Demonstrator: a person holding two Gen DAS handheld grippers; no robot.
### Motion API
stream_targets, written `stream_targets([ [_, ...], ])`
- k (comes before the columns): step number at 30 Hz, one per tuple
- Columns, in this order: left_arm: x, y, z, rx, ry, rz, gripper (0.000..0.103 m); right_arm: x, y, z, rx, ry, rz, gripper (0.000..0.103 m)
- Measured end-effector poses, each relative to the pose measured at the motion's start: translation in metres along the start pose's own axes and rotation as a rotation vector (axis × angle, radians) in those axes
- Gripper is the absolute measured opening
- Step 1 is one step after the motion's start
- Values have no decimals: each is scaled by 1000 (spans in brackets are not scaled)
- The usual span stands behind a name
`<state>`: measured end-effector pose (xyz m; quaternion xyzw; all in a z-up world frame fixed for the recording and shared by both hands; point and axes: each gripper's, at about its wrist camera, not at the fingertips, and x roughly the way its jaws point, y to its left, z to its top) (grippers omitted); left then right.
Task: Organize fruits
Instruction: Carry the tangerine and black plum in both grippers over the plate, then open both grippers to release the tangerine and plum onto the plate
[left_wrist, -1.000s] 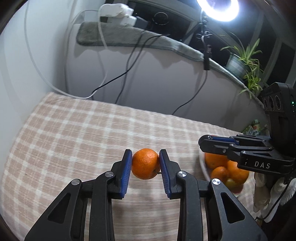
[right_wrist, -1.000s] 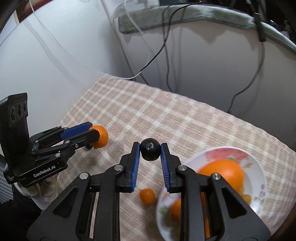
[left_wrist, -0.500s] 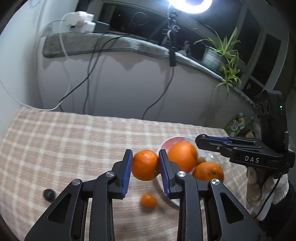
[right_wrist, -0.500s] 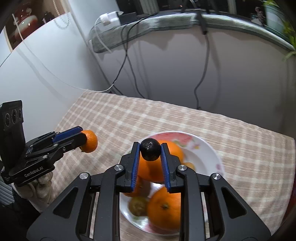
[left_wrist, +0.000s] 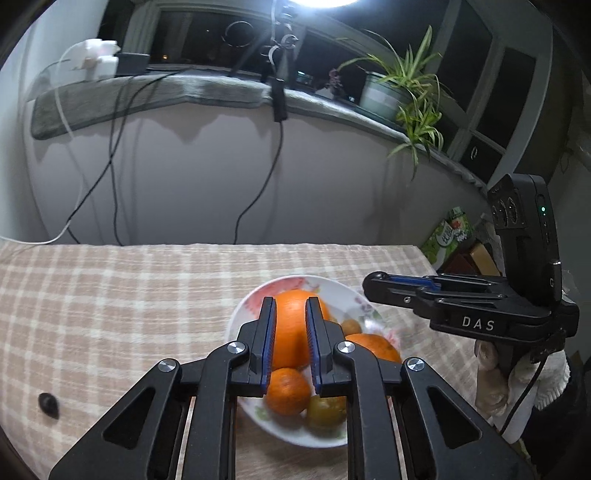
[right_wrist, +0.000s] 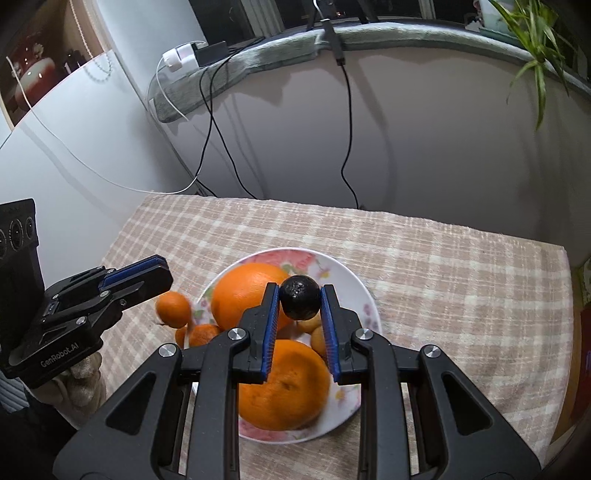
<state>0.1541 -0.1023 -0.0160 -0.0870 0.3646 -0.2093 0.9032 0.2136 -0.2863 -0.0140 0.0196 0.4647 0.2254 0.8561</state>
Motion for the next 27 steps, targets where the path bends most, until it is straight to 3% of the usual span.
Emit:
stream_targets([
  [13, -26, 31, -4, -35, -28, 73, 14, 13, -6, -10, 5, 24, 13, 23],
  [25, -21, 30, -16, -37, 1, 59, 14, 15, -8, -11, -11, 31, -7, 24],
  [27, -21, 29, -16, -36, -1, 57, 14, 15, -7, -12, -17, 33, -13, 32],
])
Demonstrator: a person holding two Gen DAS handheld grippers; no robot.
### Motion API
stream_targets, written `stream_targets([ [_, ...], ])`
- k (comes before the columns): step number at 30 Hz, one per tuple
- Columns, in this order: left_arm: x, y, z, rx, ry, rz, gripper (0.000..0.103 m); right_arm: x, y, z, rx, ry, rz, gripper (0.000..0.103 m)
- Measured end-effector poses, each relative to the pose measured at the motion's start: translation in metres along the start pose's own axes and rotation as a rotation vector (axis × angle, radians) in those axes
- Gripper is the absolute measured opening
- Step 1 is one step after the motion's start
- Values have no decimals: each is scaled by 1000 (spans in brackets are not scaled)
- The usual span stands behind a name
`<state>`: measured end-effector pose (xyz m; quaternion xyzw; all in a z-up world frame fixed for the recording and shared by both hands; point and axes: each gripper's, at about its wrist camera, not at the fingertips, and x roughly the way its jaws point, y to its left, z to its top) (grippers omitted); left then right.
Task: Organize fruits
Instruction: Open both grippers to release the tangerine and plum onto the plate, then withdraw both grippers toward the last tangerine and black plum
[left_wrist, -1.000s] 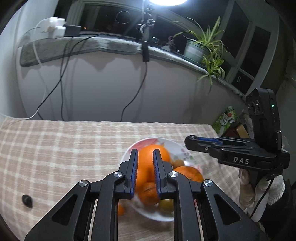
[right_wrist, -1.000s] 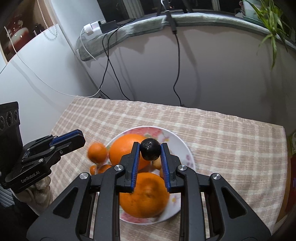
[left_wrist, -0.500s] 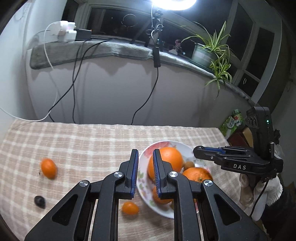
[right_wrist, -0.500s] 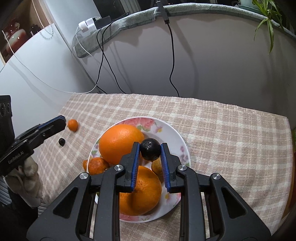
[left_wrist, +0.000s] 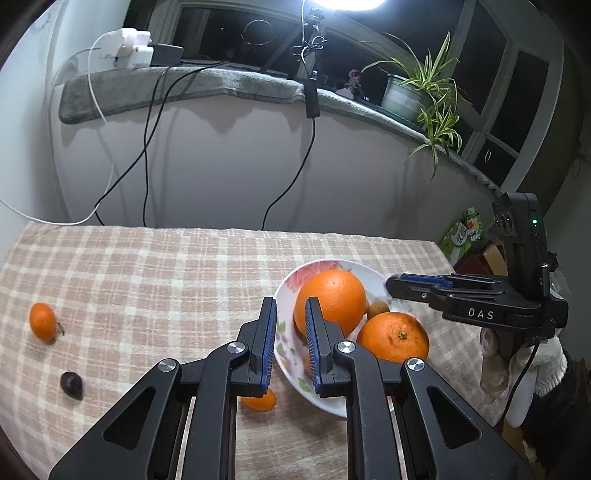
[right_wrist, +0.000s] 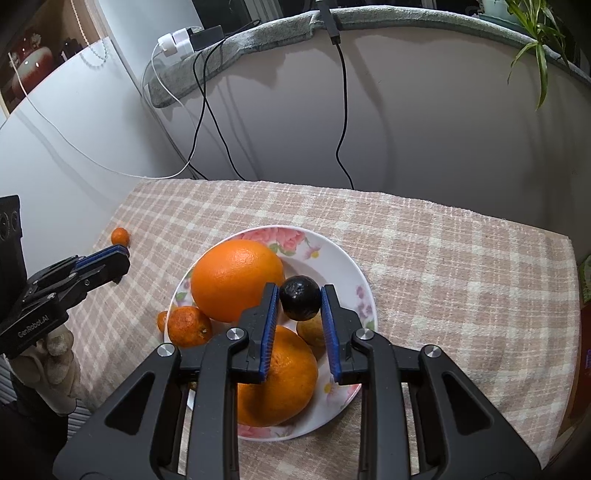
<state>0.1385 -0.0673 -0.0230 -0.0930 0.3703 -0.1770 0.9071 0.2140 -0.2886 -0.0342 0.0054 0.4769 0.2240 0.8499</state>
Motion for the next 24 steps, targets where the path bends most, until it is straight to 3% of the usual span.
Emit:
stream_targets([
  [2, 0, -1, 1, -1, -2, -1, 15, -2, 1, 0, -4, -12, -9, 62],
  [3, -1, -1, 1, -2, -2, 0, 15, -4, 1, 0, -6, -22, -10, 66],
  [7, -2, 2, 0, -3, -3, 0, 30, -7, 3, 1, -17, -31, -1, 68],
  [10, -5, 1, -2, 3, -9, 6, 55, -8, 5, 2, -27, -36, 0, 80],
  [11, -6, 1, -2, 6, -12, 5, 58, -9, 6, 2, -27, -41, 0, 83],
  [24, -26, 21, -11, 0, -23, 51, 61, -18, 36, 4, -88, -65, 20, 85],
])
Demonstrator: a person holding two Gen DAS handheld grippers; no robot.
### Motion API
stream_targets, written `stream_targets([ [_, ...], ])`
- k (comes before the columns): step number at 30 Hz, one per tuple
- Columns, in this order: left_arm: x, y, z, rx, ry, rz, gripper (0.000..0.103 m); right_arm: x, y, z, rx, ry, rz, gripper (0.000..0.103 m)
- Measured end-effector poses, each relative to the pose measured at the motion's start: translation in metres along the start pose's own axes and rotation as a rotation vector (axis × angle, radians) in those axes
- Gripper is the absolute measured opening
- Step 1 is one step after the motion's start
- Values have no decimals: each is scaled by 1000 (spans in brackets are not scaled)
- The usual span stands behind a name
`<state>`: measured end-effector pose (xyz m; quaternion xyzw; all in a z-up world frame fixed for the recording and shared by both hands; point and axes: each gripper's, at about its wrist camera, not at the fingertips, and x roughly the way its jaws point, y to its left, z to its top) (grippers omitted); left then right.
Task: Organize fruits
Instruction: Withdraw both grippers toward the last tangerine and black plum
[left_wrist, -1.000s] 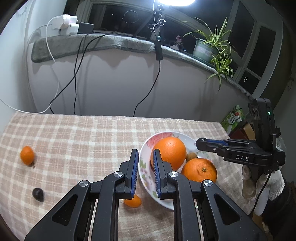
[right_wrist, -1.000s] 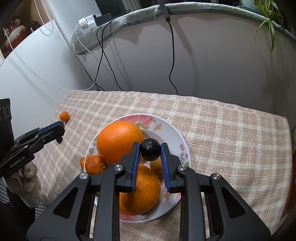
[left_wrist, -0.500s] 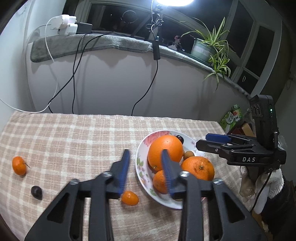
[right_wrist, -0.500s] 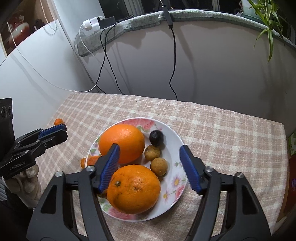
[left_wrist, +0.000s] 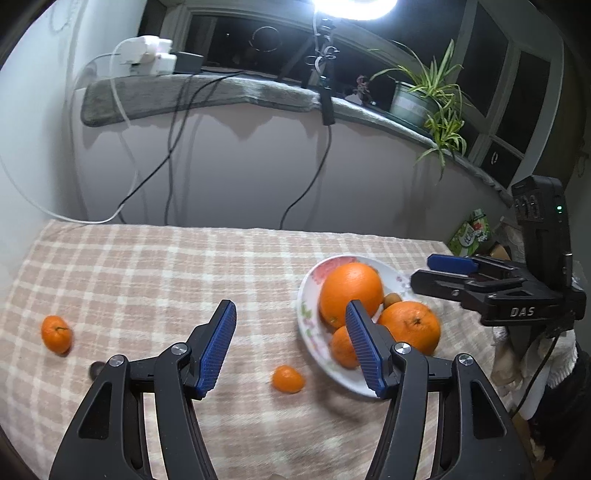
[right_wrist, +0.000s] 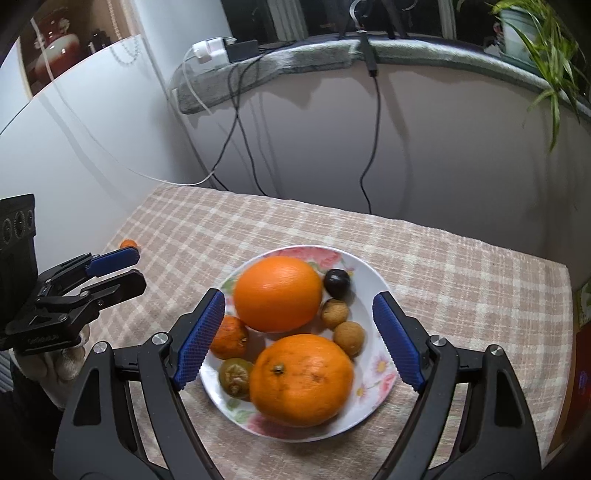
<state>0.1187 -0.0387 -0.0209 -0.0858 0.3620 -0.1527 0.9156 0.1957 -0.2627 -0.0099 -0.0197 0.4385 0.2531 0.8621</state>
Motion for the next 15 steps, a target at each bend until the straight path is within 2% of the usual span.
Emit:
stream_targets([
  [7, -24, 33, -12, -36, -14, 73, 61, 1, 30, 0, -59, -5, 39, 85],
  [15, -58, 84, -36, -103, -29, 205, 61, 10, 74, -4, -148, 3, 89, 85],
])
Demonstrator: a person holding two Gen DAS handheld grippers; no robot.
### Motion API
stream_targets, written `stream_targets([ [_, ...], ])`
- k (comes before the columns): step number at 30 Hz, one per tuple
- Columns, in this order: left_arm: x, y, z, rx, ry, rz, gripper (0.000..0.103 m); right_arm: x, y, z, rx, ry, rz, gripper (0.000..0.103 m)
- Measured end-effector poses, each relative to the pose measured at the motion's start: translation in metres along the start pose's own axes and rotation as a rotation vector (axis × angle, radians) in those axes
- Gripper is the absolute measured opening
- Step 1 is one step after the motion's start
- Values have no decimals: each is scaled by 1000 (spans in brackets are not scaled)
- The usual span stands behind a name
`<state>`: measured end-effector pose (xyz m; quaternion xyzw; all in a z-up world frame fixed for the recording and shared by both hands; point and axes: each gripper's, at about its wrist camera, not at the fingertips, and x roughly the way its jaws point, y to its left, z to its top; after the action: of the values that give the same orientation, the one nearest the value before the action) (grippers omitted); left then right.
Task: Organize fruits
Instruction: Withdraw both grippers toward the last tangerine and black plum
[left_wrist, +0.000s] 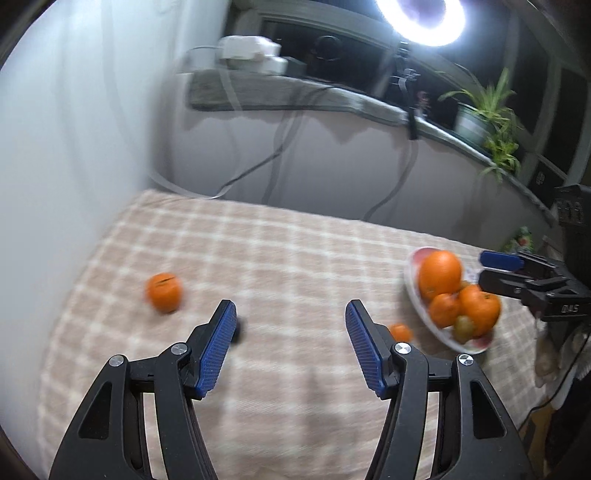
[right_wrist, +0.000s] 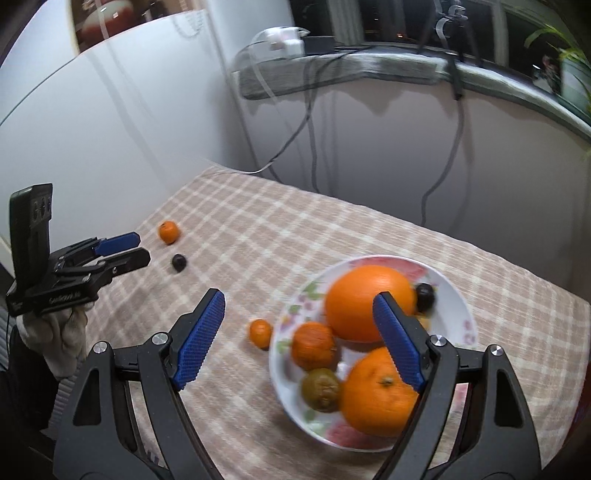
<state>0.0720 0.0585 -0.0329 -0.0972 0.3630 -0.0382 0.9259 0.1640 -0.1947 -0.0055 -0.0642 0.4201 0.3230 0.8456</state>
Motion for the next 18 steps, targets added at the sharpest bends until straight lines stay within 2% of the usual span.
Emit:
stream_targets([
  [4, -7, 31, -9, -57, 5, 48, 61, 9, 22, 3, -43, 6, 27, 85],
  [9, -11, 62, -12, -121, -6, 70, 61, 27, 52, 6, -100, 21, 61, 85],
  [18, 5, 92, -9, -171, 10, 63, 56, 68, 103, 11, -176, 62, 115, 85],
])
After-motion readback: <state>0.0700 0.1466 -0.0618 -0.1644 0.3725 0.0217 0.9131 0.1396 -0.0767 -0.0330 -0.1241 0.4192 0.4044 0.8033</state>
